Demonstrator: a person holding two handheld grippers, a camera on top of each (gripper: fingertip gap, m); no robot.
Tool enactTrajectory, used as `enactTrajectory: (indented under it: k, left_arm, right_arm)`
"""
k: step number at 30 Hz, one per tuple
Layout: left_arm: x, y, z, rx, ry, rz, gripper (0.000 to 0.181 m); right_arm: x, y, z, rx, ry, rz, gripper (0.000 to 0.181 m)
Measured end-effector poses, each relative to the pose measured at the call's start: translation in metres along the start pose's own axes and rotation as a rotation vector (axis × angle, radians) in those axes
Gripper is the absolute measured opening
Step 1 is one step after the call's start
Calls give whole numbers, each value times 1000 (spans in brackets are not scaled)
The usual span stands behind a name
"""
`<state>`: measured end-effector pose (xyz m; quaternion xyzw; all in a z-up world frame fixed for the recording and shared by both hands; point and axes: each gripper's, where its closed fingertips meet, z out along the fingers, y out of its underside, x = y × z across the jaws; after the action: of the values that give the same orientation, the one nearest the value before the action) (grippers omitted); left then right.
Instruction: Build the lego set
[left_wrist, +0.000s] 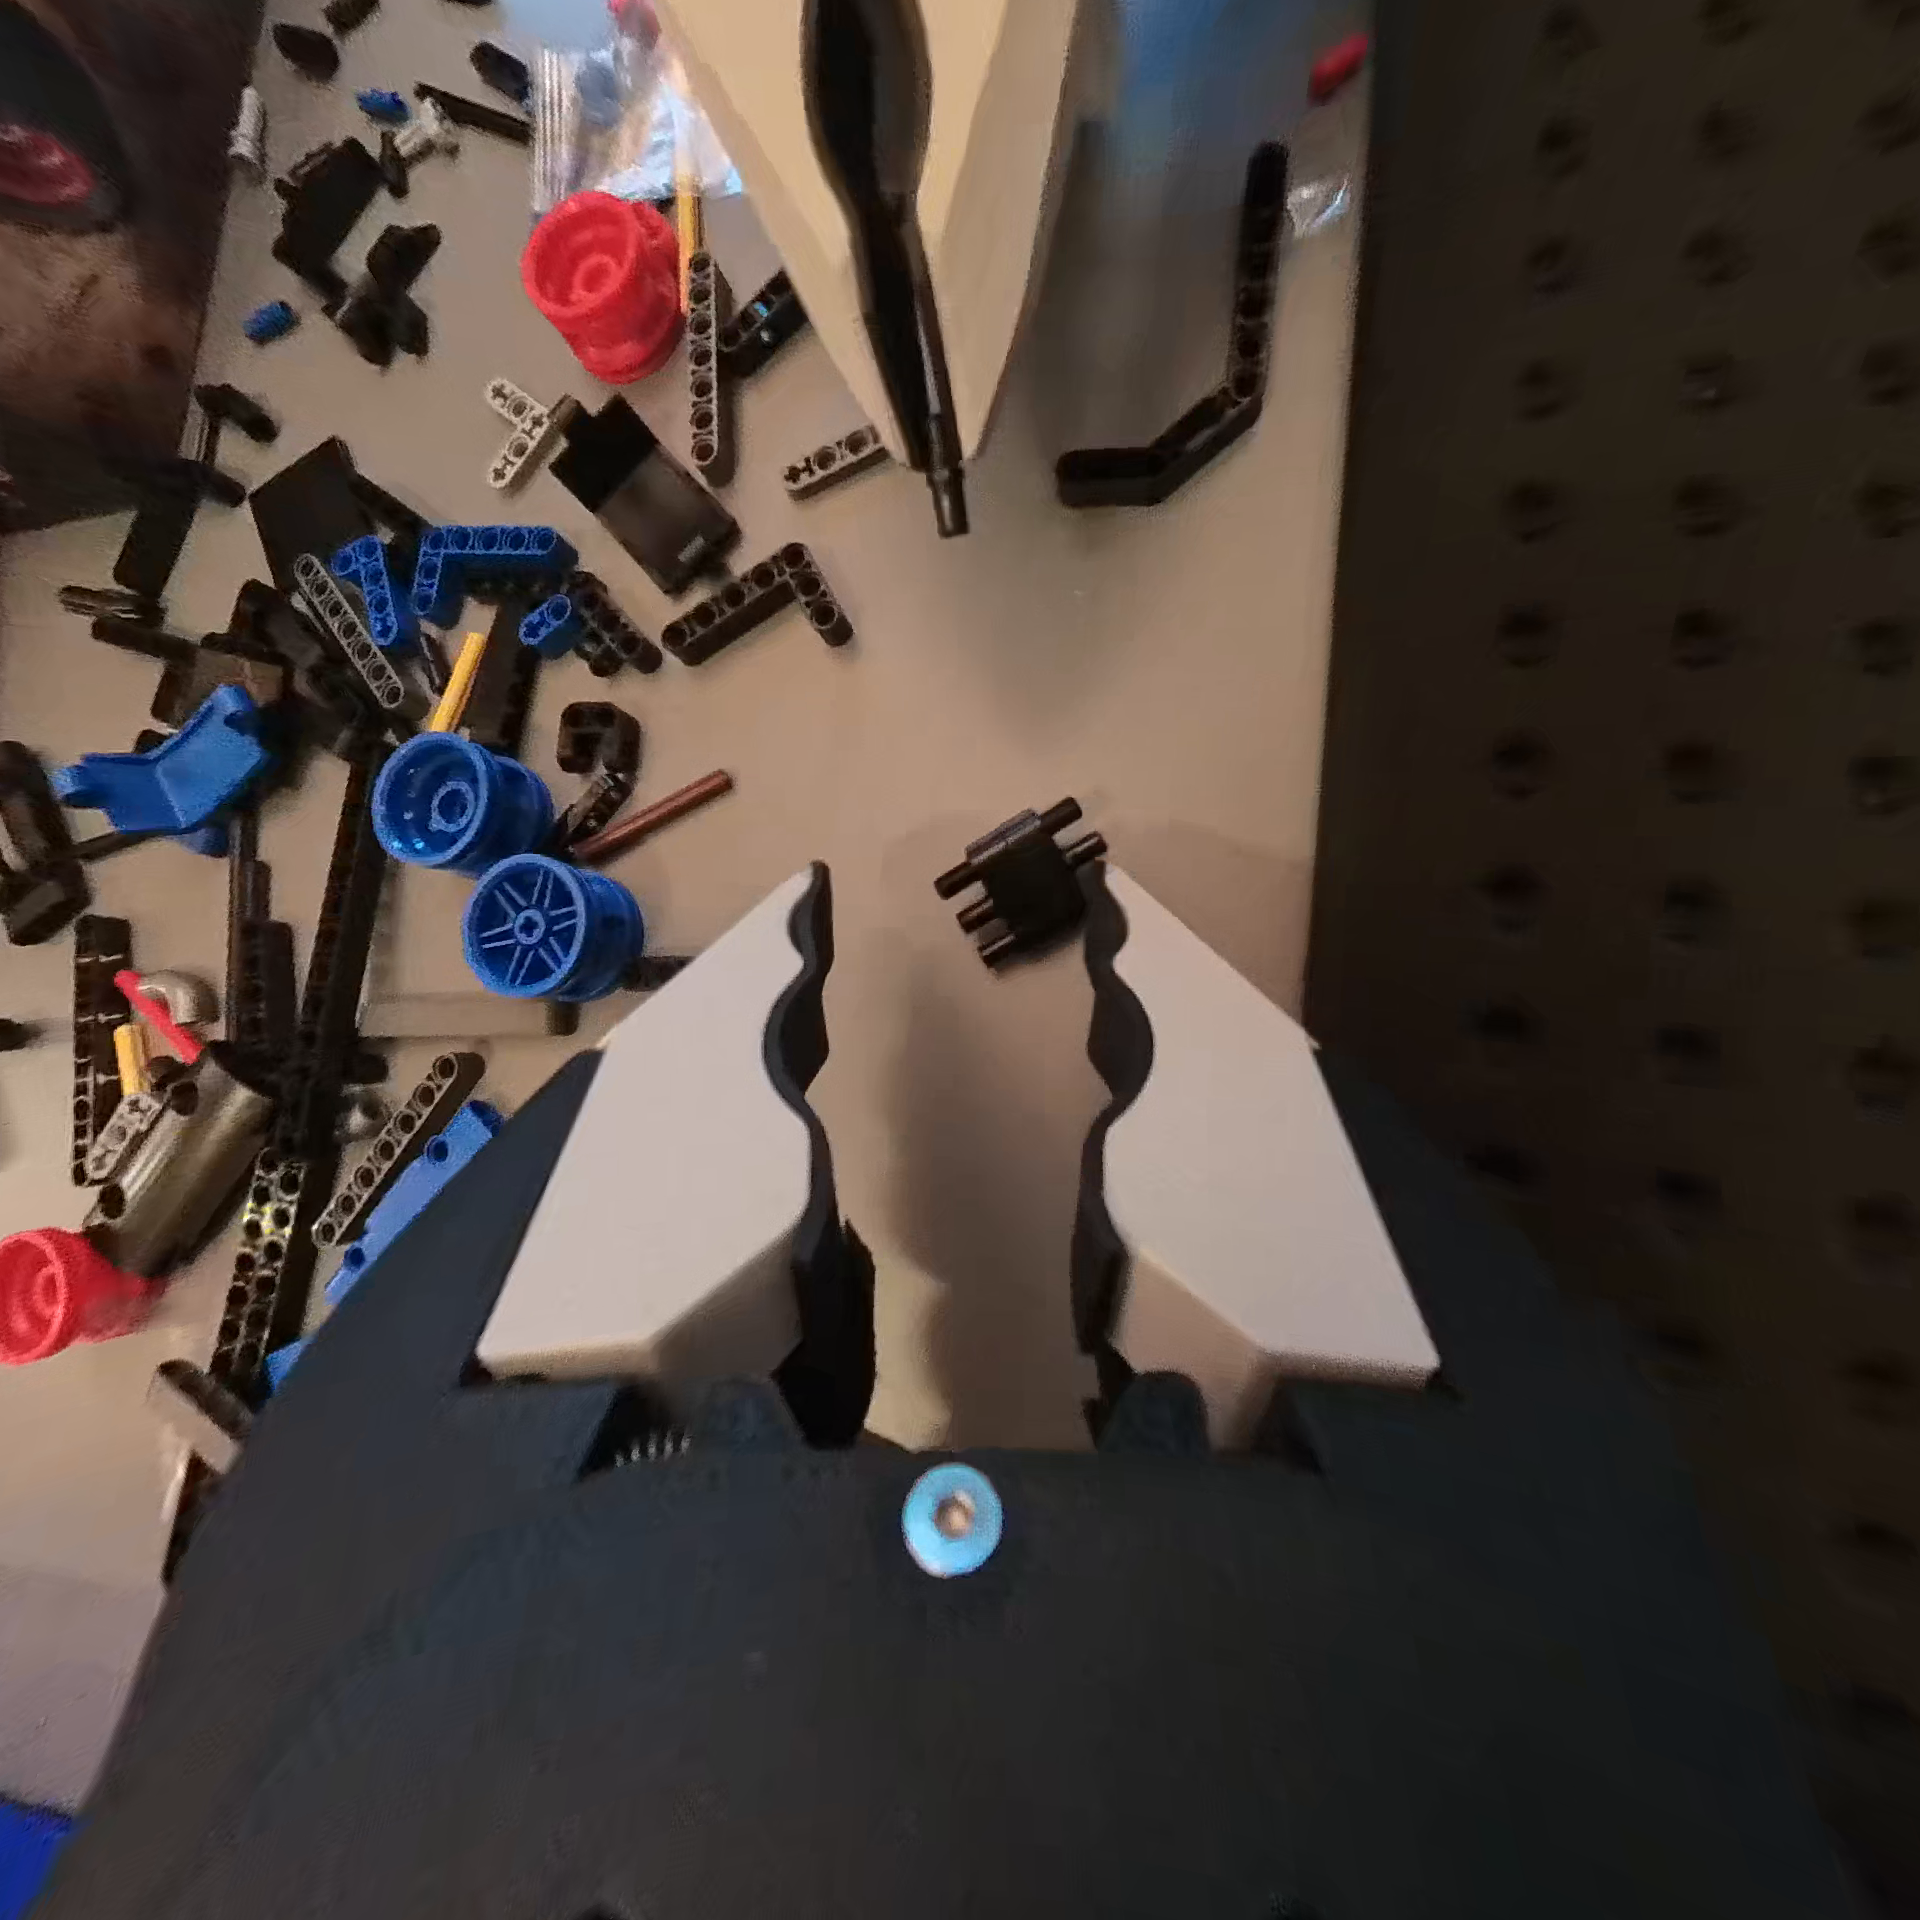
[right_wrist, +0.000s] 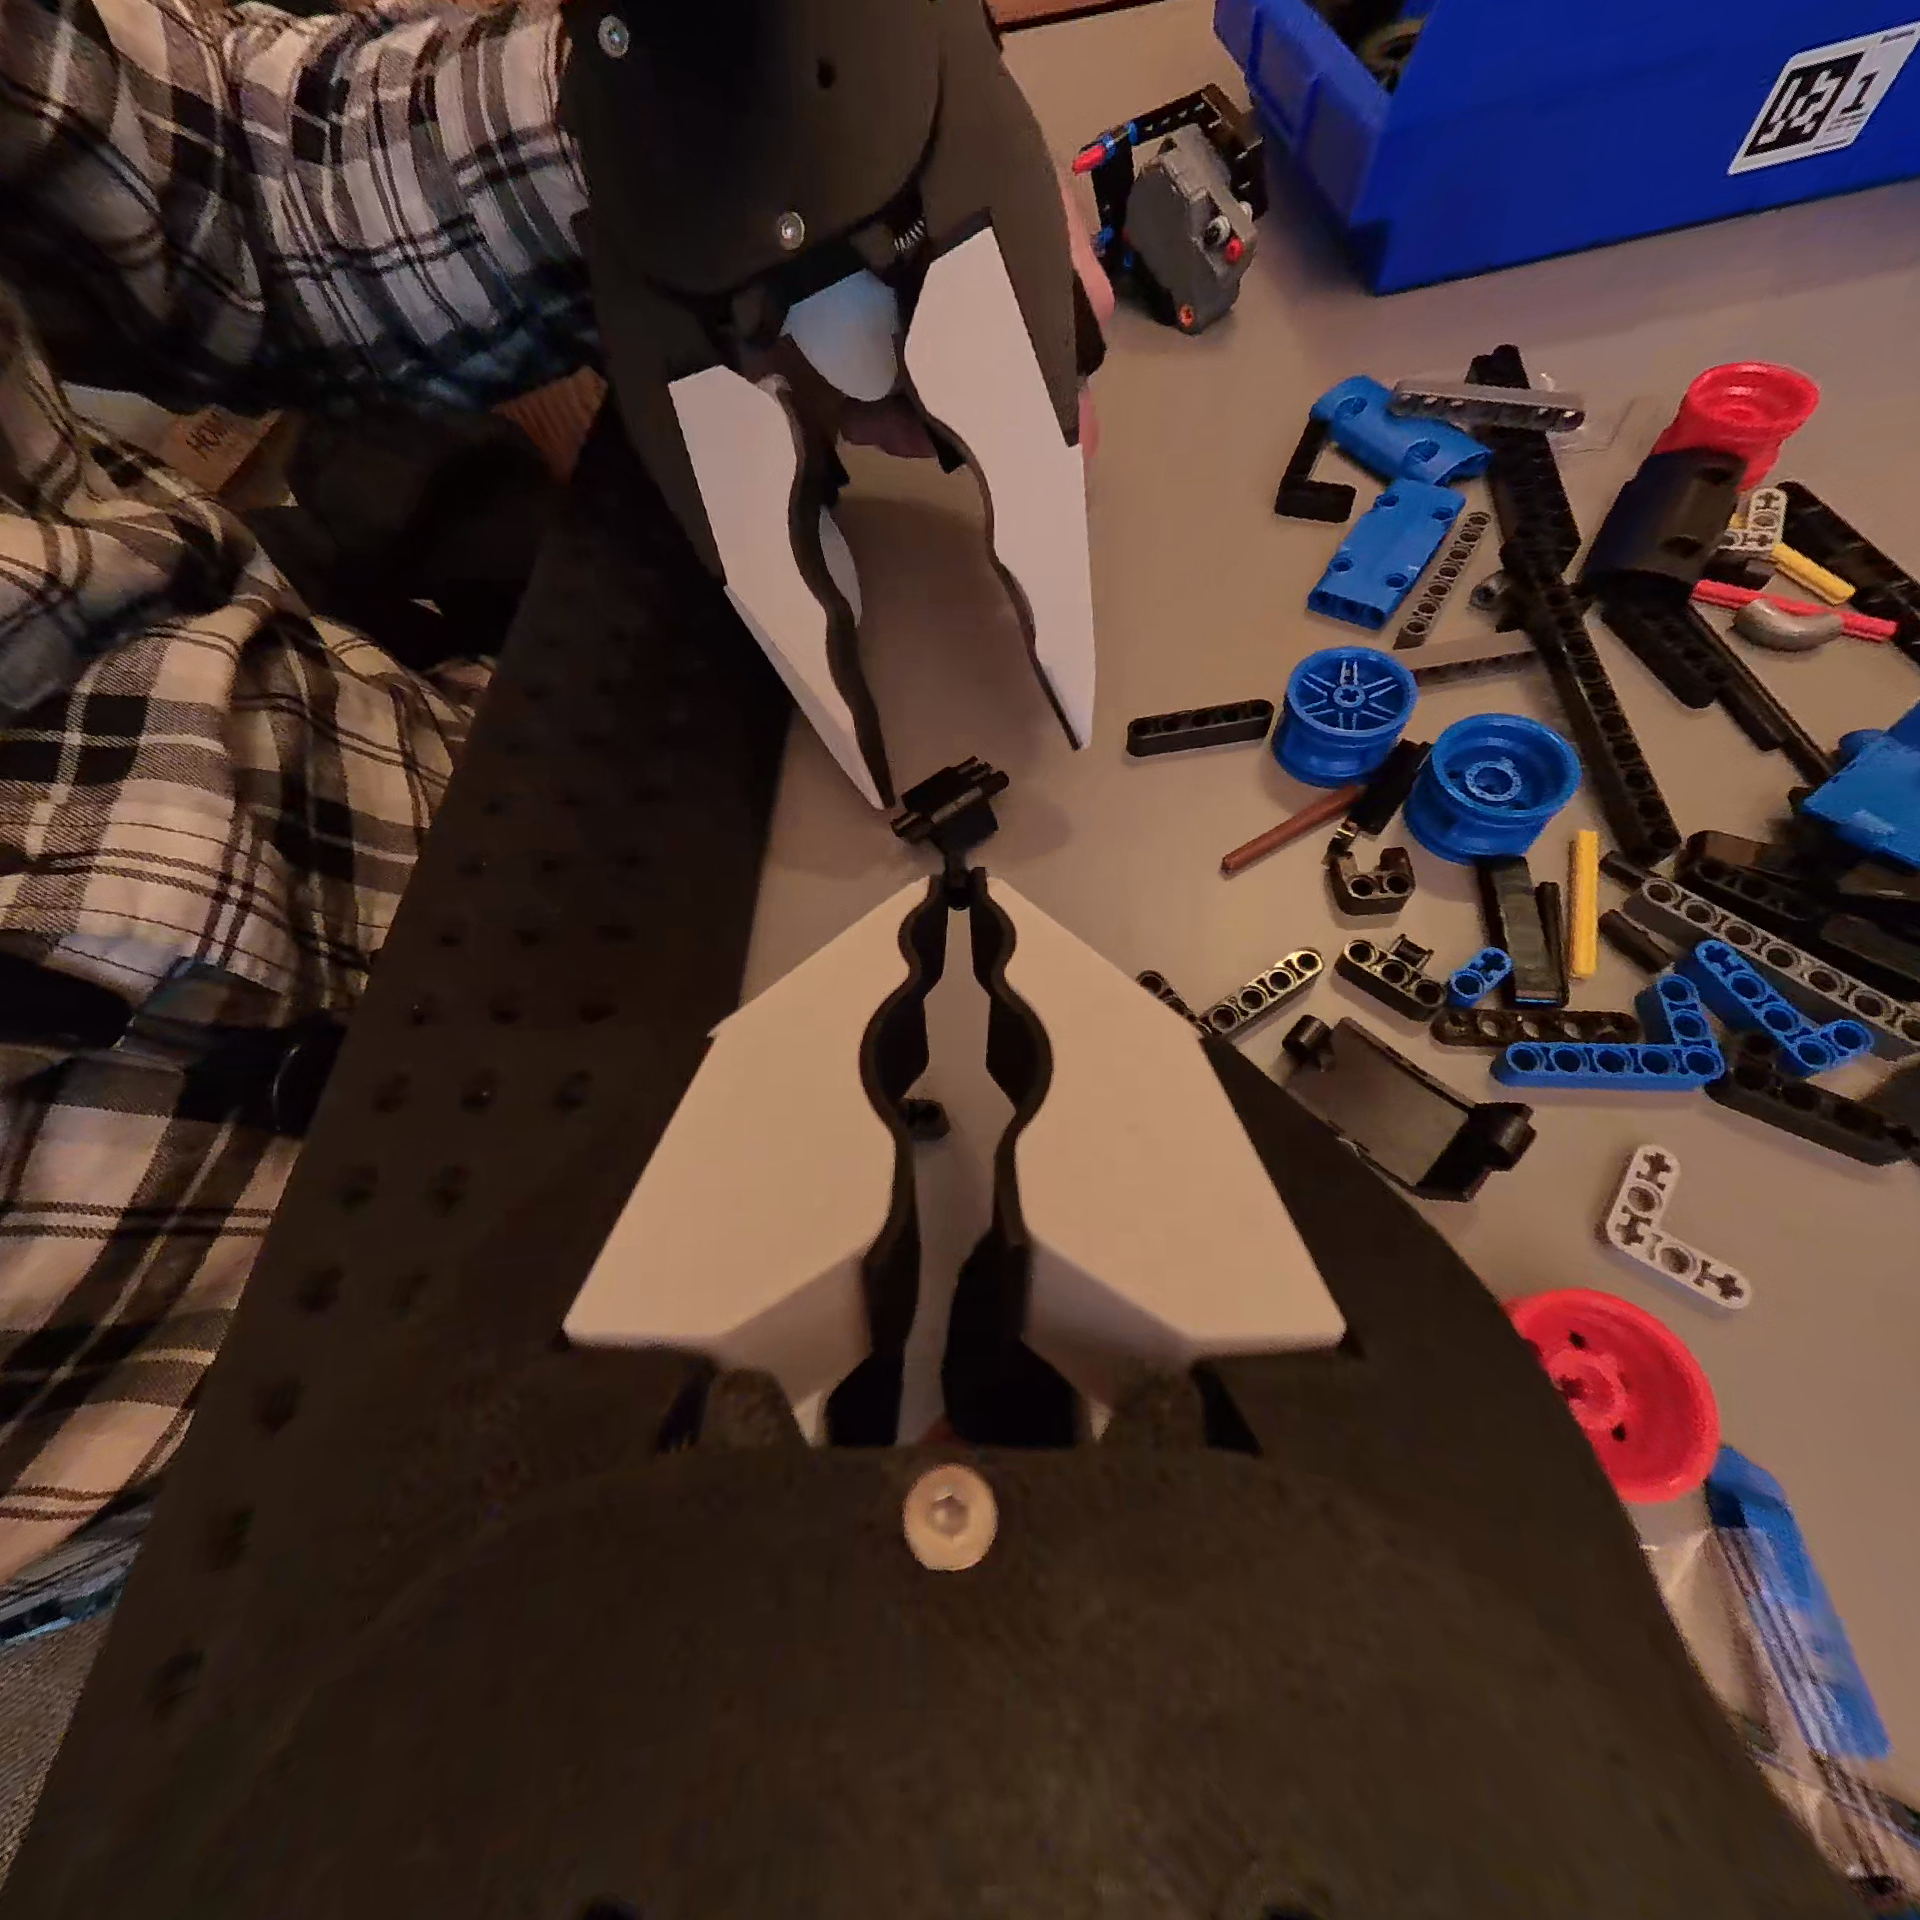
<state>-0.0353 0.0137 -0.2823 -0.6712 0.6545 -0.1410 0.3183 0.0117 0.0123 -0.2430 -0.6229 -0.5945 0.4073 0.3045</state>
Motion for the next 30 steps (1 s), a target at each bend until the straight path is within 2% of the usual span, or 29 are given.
enactTrajectory:
  k: [9, 15, 18, 23, 30]
  left_arm:
    - [-1, 0, 1, -15, 54, 85, 44]
    - [17, 3, 3, -92, 168, 65, 26]
    - [25, 4, 2, -101, 158, 41, 26]
    - [16, -3, -10, -51, 98, 89, 42]
    - [24, -3, 8, -132, 227, 280, 42]
  right_arm:
    - [0, 6, 5, -26, -5, -7, 2]
    - [1, 7, 4, -25, 2, -11, 2]
    - [1, 7, 2, -23, -2, -11, 2]
    - [0, 8, 3, -27, -7, -19, 2]
    - [-1, 7, 1, -21, -5, -21, 2]
